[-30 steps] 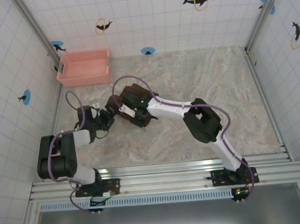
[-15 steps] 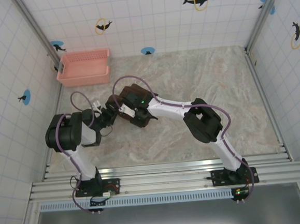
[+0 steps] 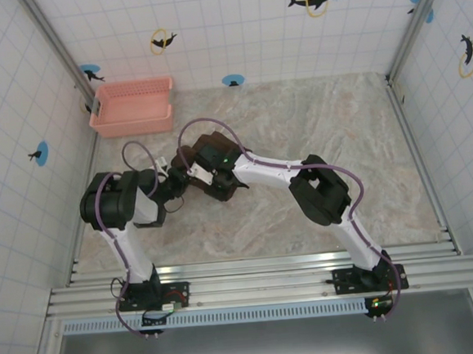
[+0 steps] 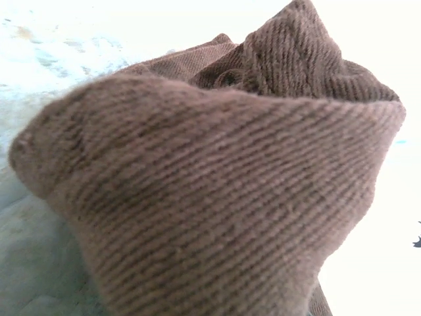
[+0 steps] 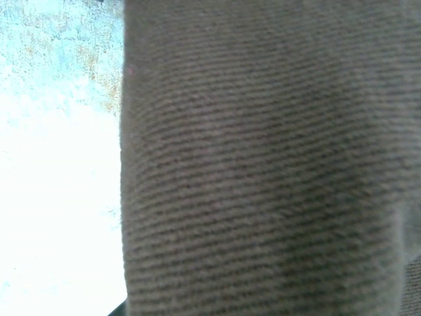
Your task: Roll up the long pants
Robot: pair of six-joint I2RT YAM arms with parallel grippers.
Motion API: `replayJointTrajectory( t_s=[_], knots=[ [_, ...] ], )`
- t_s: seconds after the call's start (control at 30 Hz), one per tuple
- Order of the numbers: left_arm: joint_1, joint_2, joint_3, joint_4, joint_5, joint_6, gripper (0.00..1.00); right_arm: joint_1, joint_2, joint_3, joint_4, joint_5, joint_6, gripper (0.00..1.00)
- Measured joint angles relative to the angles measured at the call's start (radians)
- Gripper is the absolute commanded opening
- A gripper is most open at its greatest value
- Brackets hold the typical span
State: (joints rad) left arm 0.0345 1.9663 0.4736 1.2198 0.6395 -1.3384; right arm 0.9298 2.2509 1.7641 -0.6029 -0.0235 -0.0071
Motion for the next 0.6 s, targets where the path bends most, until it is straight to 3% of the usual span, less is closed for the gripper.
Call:
replayJointTrajectory(
  t_s=[0.07, 0.1, 0.17, 0.23, 0.43, 0.6],
  knots=[
    [0.0, -0.003, 0.009, -0.034, 0.002, 0.014, 0.0, -0.001, 0.0, -0.002, 0.003, -0.002, 0.002, 0.0],
    [0.0, -0.011, 0.013, -0.064, 0.001, 0.025, 0.0, -0.001, -0.001, -0.005, 0.004, -0.002, 0.003, 0.12],
    [-0.002, -0.047, 0.026, -0.145, -0.007, 0.051, 0.0, -0.002, -0.007, -0.015, 0.011, -0.002, 0.007, 0.63],
    [-0.006, -0.108, 0.057, -0.308, -0.037, 0.097, 0.0, 0.001, -0.027, -0.05, 0.039, -0.031, 0.006, 1.0],
    [-0.046, -0.233, 0.201, -0.805, -0.117, 0.216, 0.0, 0.044, -0.129, -0.214, 0.144, 0.023, 0.019, 0.99],
    [-0.066, -0.235, 0.359, -1.122, -0.168, 0.271, 0.0, 0.095, -0.245, -0.334, 0.137, 0.232, 0.055, 0.99]
  ],
)
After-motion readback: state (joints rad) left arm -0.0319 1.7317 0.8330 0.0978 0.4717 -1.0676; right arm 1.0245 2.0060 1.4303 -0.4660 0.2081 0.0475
